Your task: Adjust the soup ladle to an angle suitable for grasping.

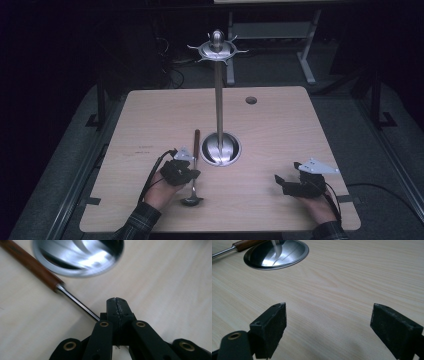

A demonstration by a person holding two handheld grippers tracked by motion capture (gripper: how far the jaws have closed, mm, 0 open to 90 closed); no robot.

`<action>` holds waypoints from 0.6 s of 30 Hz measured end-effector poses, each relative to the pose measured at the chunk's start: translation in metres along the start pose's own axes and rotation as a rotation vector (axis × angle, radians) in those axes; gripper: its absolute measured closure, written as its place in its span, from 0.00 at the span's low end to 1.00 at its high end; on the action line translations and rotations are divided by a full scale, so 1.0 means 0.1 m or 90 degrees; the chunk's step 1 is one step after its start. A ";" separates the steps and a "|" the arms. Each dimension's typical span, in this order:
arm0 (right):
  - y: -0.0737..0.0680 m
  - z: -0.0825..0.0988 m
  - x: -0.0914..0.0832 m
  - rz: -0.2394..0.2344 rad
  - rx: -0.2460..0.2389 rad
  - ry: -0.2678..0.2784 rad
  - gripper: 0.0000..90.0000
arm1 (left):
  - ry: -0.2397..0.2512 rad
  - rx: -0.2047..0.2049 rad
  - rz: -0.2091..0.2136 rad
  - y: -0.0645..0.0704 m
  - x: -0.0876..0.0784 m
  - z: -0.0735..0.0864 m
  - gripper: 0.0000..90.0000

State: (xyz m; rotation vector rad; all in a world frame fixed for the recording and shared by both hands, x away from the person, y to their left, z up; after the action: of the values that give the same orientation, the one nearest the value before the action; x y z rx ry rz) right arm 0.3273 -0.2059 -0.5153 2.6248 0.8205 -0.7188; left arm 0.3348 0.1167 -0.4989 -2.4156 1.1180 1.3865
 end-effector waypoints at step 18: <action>0.01 0.00 0.00 0.002 -0.001 0.002 0.15 | -0.061 0.003 -0.006 0.05 0.15 0.12 1.00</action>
State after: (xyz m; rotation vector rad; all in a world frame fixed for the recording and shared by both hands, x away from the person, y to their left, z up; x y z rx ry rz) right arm 0.3278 -0.2072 -0.5149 2.6255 0.8163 -0.7129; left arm 0.3273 0.1103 -0.5166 -2.3220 1.0835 1.4776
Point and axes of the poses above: each handheld gripper's, and its own axes: x roughly forward along the jaws, z roughly out of its underside, y roughly to its right, the point moved 8 cm from there along x, roughly forward along the jaws, and after that the axes turned 13 degrees about -x, right-handed, at the moved point
